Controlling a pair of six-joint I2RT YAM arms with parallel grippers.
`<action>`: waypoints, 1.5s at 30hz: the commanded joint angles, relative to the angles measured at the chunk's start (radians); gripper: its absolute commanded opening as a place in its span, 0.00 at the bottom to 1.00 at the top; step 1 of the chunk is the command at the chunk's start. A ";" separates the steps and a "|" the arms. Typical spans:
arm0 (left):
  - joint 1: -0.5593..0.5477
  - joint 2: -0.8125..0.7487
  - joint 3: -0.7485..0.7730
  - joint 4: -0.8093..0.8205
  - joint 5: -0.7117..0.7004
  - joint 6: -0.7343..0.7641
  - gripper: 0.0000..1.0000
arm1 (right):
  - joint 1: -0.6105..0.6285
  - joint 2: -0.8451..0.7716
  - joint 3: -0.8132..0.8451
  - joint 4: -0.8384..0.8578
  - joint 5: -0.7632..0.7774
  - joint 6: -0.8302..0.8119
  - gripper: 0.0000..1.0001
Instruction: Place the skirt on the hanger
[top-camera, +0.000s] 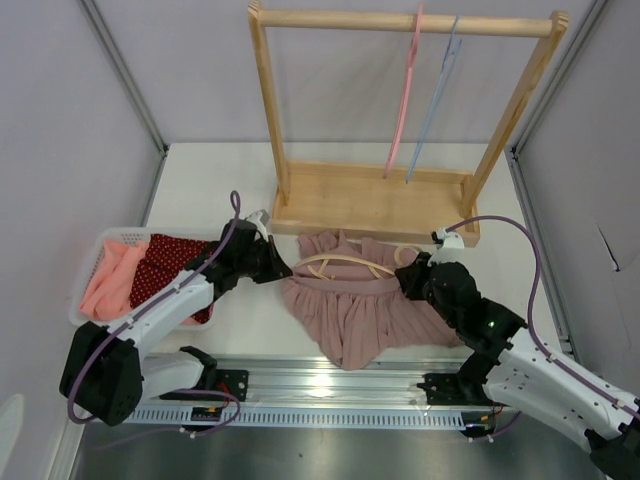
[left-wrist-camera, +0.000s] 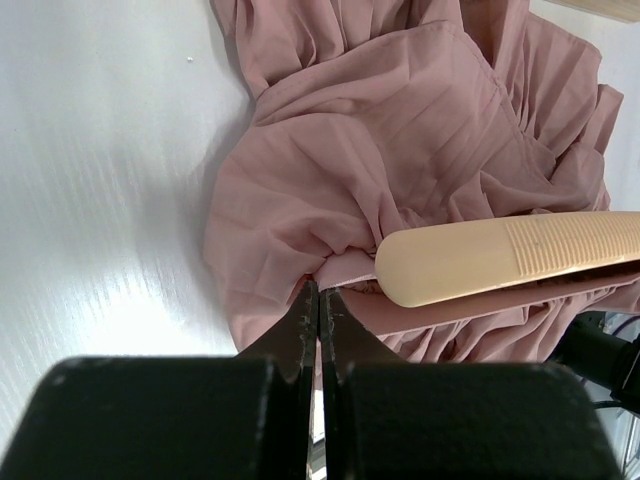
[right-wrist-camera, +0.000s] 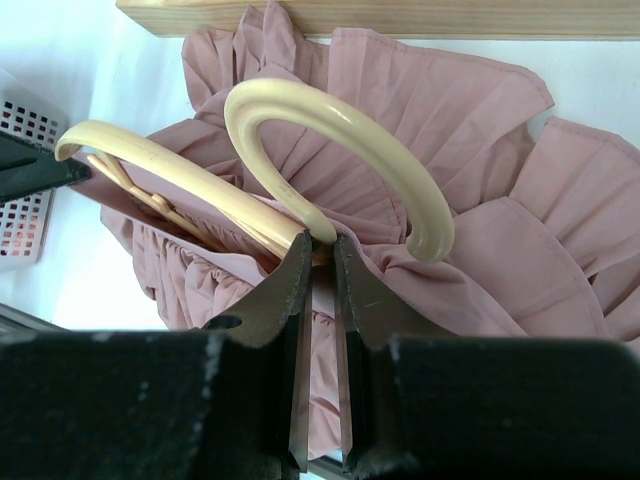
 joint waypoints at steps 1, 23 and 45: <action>0.036 0.026 0.040 0.007 -0.063 0.044 0.00 | -0.005 -0.023 -0.007 -0.036 0.070 -0.064 0.00; 0.038 0.140 0.157 -0.007 -0.065 0.042 0.00 | 0.035 -0.030 -0.016 -0.034 0.054 -0.089 0.00; 0.038 0.229 0.134 0.027 -0.035 0.053 0.00 | 0.099 -0.029 -0.027 0.044 -0.080 -0.166 0.00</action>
